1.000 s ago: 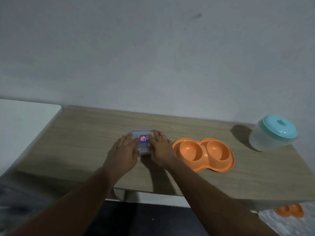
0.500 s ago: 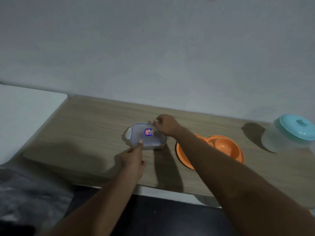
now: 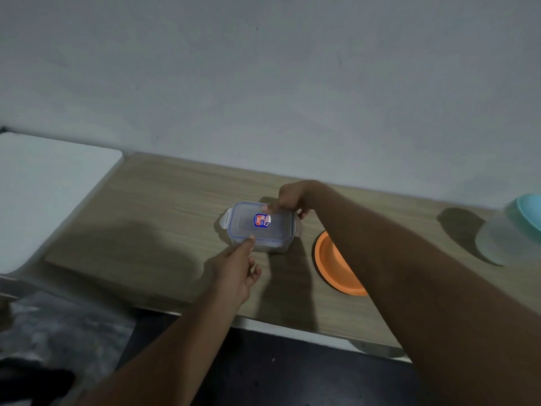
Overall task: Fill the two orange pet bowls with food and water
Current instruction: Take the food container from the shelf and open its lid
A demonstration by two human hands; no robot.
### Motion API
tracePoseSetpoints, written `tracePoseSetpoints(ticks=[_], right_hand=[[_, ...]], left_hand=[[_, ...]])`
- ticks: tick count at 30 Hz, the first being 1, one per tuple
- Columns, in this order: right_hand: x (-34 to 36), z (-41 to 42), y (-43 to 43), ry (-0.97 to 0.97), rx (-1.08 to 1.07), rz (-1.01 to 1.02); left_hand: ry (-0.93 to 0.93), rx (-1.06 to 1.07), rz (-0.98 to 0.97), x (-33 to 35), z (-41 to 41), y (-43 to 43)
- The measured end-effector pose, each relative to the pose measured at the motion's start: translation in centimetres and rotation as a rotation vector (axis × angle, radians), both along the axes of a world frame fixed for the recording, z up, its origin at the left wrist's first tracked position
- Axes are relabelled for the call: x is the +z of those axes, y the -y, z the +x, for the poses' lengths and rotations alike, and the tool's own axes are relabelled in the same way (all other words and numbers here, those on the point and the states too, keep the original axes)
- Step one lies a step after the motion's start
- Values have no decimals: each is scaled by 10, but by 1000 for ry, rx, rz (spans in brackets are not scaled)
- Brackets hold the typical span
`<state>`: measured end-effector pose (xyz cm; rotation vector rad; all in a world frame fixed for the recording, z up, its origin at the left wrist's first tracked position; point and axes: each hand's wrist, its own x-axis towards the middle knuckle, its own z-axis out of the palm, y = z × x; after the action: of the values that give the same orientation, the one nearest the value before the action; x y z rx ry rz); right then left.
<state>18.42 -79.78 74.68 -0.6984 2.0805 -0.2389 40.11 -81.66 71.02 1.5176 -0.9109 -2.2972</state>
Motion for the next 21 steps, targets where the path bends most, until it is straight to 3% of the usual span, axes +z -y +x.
tracePoseSetpoints(ticks=[6,9,15,18,21], right_hand=[[-5,-5,-7,468,-126,62],[-7,-4,-11,503,-103,51],[1,12,-16,65,-140,-234],[-7,40,-32,-247,-154,-471],[-20,83,-57,-607,-87,-478]], left_hand=[[3,-38,1,-8,0,1],[21,-50,-15,-8,3,5],[93,16,-116,9,-1,-3],[201,42,-534,26,1,-8],[274,-207,-1083,30,7,5]])
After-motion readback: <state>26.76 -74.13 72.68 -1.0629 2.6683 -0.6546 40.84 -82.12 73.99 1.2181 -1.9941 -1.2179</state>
